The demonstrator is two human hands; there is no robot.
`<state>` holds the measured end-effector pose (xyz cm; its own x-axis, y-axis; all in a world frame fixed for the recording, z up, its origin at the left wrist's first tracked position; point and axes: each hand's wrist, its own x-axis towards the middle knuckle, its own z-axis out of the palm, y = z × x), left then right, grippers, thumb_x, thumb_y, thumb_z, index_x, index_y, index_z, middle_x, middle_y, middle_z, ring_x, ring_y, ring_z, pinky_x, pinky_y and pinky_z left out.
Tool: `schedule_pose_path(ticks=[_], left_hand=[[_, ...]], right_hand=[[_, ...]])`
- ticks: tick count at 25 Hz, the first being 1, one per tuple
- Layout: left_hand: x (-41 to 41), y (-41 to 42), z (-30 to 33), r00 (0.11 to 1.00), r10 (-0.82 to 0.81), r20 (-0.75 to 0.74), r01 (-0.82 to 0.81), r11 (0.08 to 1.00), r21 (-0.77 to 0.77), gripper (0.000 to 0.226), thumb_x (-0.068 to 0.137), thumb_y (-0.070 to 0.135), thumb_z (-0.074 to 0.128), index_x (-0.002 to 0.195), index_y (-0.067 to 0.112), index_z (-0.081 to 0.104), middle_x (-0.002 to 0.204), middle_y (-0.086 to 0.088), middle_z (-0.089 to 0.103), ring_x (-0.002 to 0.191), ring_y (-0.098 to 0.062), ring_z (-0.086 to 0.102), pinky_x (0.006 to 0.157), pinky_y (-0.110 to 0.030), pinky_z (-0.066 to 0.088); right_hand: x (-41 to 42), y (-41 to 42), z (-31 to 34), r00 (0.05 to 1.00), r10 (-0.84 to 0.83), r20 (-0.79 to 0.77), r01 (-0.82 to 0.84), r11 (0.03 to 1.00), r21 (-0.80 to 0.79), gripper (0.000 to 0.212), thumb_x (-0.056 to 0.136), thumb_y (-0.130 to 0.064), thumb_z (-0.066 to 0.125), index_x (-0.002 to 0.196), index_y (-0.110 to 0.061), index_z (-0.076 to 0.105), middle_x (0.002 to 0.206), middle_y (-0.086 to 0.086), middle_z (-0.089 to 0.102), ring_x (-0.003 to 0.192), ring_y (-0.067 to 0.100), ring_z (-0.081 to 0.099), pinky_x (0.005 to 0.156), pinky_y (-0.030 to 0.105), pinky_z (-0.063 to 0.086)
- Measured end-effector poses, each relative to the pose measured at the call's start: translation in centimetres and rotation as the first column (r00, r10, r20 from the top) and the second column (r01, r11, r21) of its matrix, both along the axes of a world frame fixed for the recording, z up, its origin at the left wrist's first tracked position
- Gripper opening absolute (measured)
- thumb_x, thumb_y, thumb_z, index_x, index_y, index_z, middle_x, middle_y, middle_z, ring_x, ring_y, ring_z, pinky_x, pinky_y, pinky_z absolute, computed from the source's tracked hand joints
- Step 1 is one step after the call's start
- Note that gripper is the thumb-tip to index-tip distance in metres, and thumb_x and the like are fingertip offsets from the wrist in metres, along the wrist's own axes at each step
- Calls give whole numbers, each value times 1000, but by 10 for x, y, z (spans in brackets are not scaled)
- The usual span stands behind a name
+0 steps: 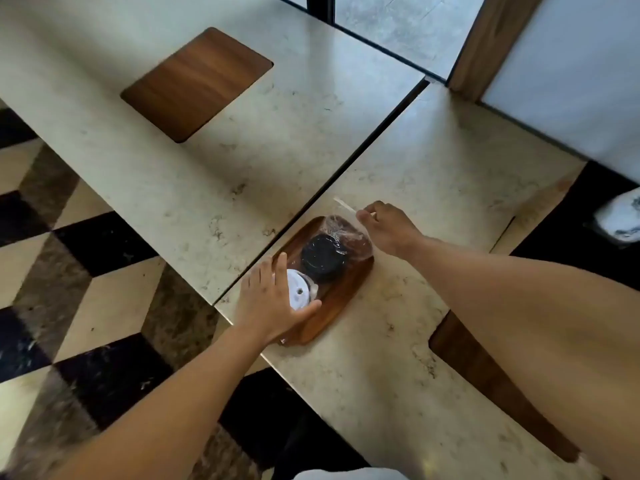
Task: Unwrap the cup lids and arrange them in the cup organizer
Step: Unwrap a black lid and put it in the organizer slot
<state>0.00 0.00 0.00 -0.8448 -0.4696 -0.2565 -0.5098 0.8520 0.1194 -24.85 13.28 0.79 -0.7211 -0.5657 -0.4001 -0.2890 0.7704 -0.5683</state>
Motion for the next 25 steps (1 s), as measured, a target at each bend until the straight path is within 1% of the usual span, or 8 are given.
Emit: schedule_pose_path(ticks=[4,6,9,11,13,14,17,25], left_hand=[[13,3,-17,998,-38,48,40,998,-45,119,71,89,43,155,8,21,144,-22,44,128,-37,46,103,-49,43],[15,2,-21,998,-38,39,40,998,-42,118,73,86,49,155,8,20,142,-22,45,126,-36,47,102,-48,44],[15,0,-24,999,-18,29,18,1000,-4,116,74,80,56,157,10,15,143,-20,43,127,-34,44,102,-46,42],[15,0,-25,1000,-3,23,2,1000,21,115,74,78,57,157,12,13,143,-18,42,127,-33,43,103,-44,42],[16,-1,-25,1000,-1,12,1,1000,28,114,74,78,56,157,12,12,141,-17,43,125,-31,44,102,-43,42],[16,-1,-26,1000,-4,5,4,1000,24,115,74,78,56,157,11,12,140,-16,44,124,-30,44,102,-43,41],[16,-3,-26,1000,-16,13,16,1000,-1,118,74,79,56,157,8,12,138,-15,45,122,-30,45,100,-43,42],[15,-11,-24,997,-80,-12,80,996,31,115,72,70,67,156,8,18,130,-12,50,115,-28,49,92,-42,45]], right_hand=[[2,-7,-7,999,-13,47,12,999,30,53,98,-55,44,132,-16,57,120,6,66,107,25,61,83,32,45],[4,-10,-13,995,-42,86,43,999,-1,52,98,-59,38,121,-18,61,113,2,65,99,21,58,80,31,40],[3,-13,-18,990,-100,102,105,994,-42,50,104,-51,28,103,-13,61,108,7,66,95,24,57,79,31,37],[0,-16,-20,986,-126,112,129,991,-24,49,106,-41,27,110,-8,63,110,12,67,102,29,60,84,34,43],[-3,-17,-21,989,-110,97,109,994,21,41,106,-31,30,115,-7,63,115,12,66,103,29,60,86,36,46],[-3,-17,-22,988,-119,95,116,993,31,37,105,-31,33,110,-10,63,113,11,66,98,26,60,82,34,45],[-4,-16,-29,985,-134,104,131,991,36,29,100,-41,44,97,-19,62,102,2,66,85,19,57,74,31,41],[2,-12,-25,996,-64,63,63,998,11,26,93,-44,63,102,-20,64,99,-4,61,89,15,56,74,27,41]])
